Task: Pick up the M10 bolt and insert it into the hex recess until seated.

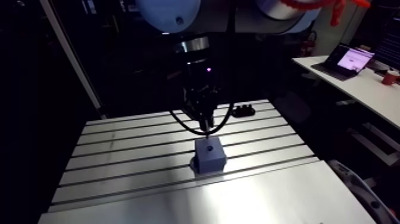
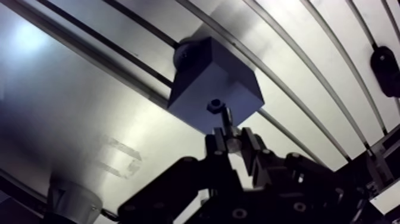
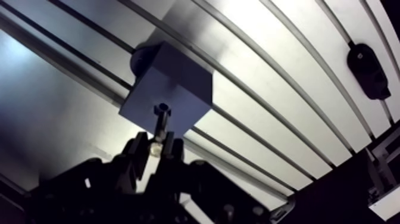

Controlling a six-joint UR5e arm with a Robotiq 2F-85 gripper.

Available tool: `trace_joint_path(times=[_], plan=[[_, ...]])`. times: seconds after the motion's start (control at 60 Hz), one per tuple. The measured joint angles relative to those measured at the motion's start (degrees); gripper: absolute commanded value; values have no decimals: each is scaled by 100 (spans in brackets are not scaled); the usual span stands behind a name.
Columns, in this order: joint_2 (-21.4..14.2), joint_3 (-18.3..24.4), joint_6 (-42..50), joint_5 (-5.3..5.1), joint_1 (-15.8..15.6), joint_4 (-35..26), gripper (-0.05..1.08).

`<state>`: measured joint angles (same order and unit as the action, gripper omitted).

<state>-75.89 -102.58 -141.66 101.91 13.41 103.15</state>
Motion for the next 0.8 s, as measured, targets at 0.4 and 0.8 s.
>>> trace_joint_path(times=[0.4,0.8], plan=[[-7,-102,-1,-8,52,31,78],[-9,-151,-5,-8,85,34,78]])
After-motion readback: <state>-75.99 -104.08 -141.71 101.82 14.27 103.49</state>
